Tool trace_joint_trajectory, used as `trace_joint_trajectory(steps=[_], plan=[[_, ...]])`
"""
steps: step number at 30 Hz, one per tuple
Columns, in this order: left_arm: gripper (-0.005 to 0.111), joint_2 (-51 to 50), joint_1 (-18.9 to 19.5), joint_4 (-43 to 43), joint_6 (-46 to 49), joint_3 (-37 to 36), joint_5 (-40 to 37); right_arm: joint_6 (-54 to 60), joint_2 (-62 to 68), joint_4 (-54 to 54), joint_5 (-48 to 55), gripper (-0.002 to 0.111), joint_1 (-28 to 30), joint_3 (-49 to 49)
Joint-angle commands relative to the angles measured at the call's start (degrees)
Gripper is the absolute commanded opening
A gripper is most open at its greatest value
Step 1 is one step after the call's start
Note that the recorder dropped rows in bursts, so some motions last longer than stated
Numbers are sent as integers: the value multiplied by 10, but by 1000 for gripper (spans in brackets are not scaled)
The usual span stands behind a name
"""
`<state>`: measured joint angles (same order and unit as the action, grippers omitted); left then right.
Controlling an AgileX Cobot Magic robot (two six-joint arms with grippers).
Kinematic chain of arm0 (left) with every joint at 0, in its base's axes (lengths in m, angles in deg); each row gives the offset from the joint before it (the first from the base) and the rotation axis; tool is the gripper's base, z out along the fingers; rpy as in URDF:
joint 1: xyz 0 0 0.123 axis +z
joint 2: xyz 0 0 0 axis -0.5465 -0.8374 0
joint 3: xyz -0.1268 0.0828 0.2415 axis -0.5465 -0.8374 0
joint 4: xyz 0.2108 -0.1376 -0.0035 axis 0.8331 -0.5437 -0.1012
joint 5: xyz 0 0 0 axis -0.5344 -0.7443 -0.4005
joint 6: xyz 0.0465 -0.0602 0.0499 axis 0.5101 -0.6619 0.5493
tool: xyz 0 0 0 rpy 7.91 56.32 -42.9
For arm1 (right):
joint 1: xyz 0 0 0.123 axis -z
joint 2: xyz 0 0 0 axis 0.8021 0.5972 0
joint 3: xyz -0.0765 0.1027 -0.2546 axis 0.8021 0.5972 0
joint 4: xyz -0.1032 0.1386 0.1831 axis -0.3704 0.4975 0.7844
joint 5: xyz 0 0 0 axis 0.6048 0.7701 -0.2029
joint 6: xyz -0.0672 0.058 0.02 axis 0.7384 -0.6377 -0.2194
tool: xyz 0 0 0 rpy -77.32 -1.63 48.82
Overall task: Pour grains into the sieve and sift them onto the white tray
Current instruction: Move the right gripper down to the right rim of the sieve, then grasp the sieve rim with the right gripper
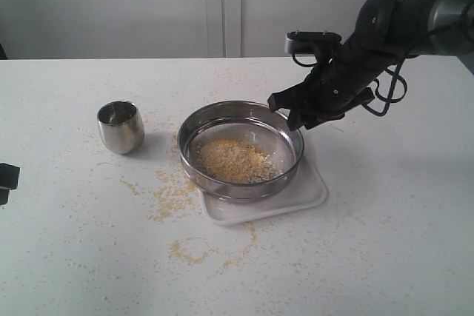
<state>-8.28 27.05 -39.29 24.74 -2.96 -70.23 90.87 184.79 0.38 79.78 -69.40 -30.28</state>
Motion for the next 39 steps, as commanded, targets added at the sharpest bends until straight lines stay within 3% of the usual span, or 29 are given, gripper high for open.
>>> trace_joint_trajectory(steps=[1, 10, 16, 39], plan=[[0, 4, 1, -5, 2, -5, -5, 7, 15, -1, -17, 29, -2, -4], [0, 4, 1, -5, 2, -5, -5, 7, 37, -2, -35, 30, -2, -4], [0, 4, 1, -5, 2, -5, -5, 2, 51, 0, -37, 43, -2, -4], [0, 4, 1, -5, 2, -5, -5, -34, 59, 28, -32, 39, -2, -3]])
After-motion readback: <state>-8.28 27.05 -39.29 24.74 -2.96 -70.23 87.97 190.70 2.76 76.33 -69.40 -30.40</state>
